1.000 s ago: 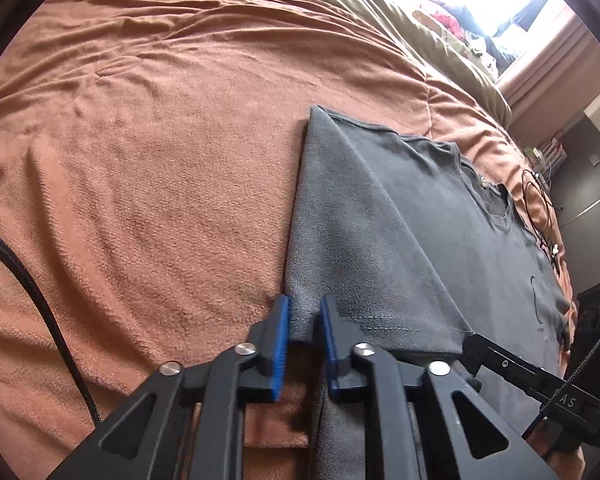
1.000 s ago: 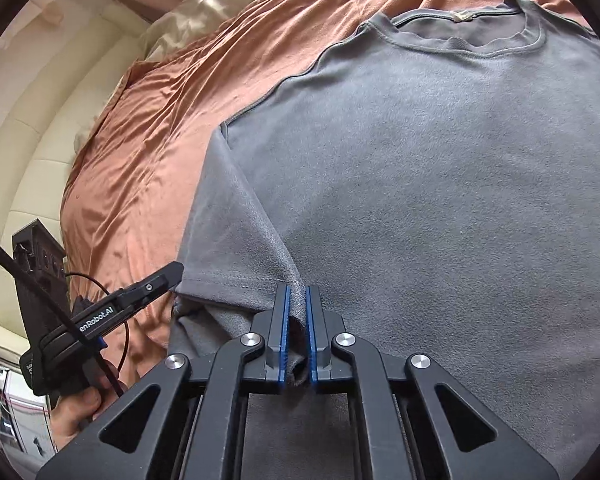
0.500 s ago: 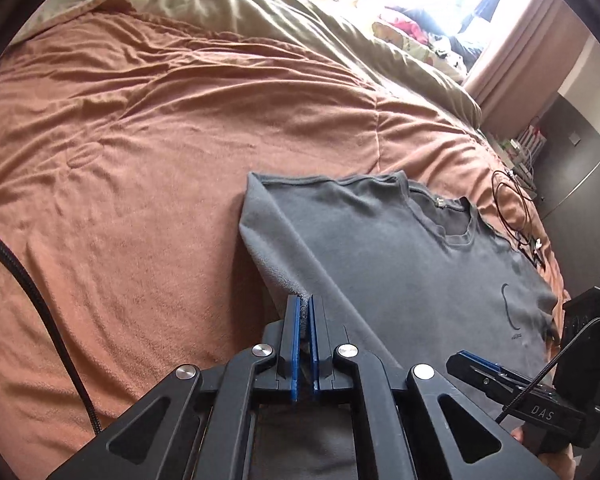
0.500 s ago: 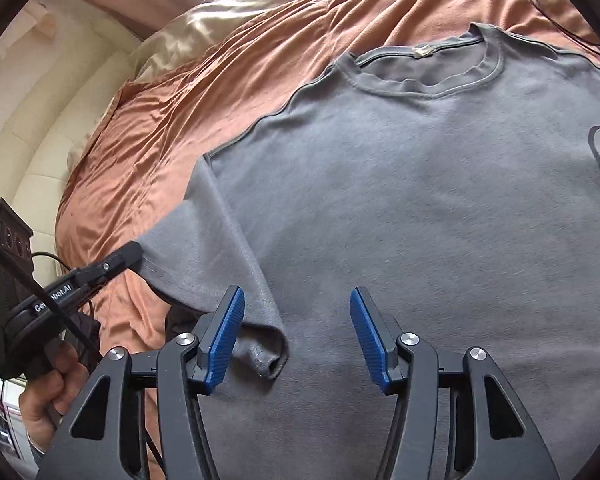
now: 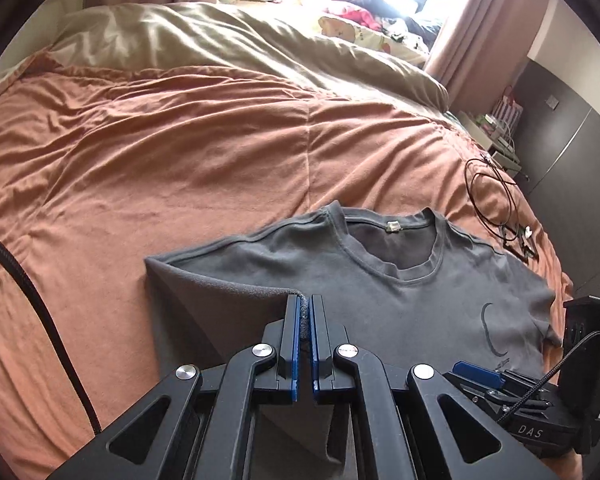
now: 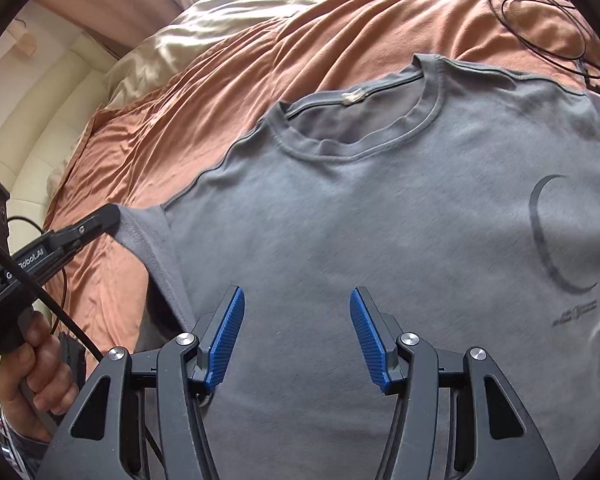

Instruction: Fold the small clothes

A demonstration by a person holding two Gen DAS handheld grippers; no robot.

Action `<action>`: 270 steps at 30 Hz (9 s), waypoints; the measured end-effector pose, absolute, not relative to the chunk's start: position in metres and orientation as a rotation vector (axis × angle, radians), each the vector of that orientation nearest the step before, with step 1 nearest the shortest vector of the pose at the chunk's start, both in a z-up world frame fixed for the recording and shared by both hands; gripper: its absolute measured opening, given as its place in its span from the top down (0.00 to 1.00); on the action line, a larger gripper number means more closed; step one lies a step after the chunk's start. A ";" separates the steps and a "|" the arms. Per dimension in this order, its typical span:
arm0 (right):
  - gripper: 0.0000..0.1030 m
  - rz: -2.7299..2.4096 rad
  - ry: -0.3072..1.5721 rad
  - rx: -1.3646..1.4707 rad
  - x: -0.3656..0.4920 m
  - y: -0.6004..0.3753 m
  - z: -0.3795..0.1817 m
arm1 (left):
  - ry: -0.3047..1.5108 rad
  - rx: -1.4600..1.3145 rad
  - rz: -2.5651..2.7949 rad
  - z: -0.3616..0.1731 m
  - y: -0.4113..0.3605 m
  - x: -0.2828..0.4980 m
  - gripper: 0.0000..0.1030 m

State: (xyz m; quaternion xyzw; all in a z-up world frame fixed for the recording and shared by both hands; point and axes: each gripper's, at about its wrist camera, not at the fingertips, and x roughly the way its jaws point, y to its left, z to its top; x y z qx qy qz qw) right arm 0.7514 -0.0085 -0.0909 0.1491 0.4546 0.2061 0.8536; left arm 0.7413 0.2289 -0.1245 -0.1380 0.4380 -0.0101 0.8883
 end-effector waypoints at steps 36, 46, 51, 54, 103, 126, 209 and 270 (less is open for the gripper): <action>0.99 0.550 1.053 0.346 0.808 0.071 -0.144 | 1.073 -0.383 0.085 -0.210 0.292 0.641 0.70; 0.90 0.482 1.044 0.244 0.775 0.064 -0.123 | 1.102 -0.326 0.112 -0.214 0.286 0.606 0.70; 0.42 0.467 0.957 0.231 0.736 0.026 -0.094 | 1.078 -0.360 0.115 -0.195 0.284 0.594 0.70; 0.42 0.460 0.934 0.231 0.711 0.001 -0.084 | 1.057 -0.353 0.103 -0.179 0.273 0.588 0.70; 0.42 0.172 0.667 0.811 0.597 -0.404 -0.096 | 0.937 -0.146 -0.258 -0.111 -0.087 0.716 0.33; 0.66 0.166 0.785 0.789 0.659 -0.408 -0.107 | 1.034 -0.202 -0.357 -0.188 -0.158 0.806 0.83; 0.59 0.190 0.697 0.852 0.612 -0.349 -0.111 | 1.075 -0.102 -0.408 -0.176 -0.167 0.803 0.50; 0.59 0.168 0.708 0.842 0.628 -0.366 -0.118 | 1.110 -0.024 0.012 -0.206 -0.021 0.880 0.93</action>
